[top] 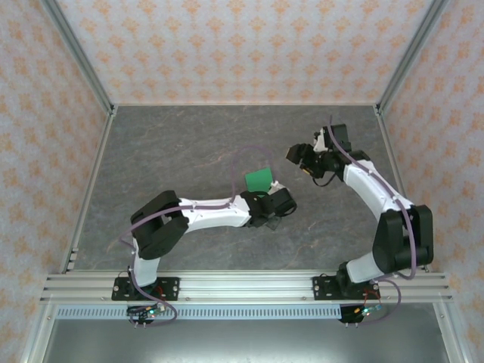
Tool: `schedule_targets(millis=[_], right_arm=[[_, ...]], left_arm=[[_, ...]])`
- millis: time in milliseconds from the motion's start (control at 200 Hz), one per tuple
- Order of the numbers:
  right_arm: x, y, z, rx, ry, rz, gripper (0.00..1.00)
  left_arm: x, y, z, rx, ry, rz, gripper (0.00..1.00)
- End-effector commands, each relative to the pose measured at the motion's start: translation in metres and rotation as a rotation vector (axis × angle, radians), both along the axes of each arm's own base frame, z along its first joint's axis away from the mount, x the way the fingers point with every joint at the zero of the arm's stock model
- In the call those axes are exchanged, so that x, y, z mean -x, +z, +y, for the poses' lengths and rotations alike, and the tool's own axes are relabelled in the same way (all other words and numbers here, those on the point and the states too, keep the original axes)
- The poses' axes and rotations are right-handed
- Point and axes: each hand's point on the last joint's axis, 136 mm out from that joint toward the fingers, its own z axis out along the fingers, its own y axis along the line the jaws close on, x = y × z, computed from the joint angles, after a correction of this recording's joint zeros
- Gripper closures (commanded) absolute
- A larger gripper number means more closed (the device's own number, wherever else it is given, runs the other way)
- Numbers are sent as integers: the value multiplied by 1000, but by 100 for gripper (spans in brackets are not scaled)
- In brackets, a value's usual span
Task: Fold a paper plane with a square sheet of paper (fold left side to right side)
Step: Fold the triangle a second time at the center of the table.
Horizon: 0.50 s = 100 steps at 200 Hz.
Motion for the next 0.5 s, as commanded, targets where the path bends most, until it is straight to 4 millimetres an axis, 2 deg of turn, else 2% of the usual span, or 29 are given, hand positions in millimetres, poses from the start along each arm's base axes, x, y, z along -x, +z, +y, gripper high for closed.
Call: schedule_targets(millis=[0, 225, 390, 495], right_arm=[[23, -15, -12, 57, -15, 23, 45], [62, -53, 2, -55, 29, 101, 73], [85, -82, 23, -106, 66, 164, 86], [96, -96, 36, -110, 87, 194, 90]], left_arm=[[-5, 20, -4, 134, 24, 13, 94], [-6, 20, -1, 259, 37, 79, 94], [-7, 17, 3, 338, 54, 123, 93], [-6, 16, 6, 353, 57, 139, 93]])
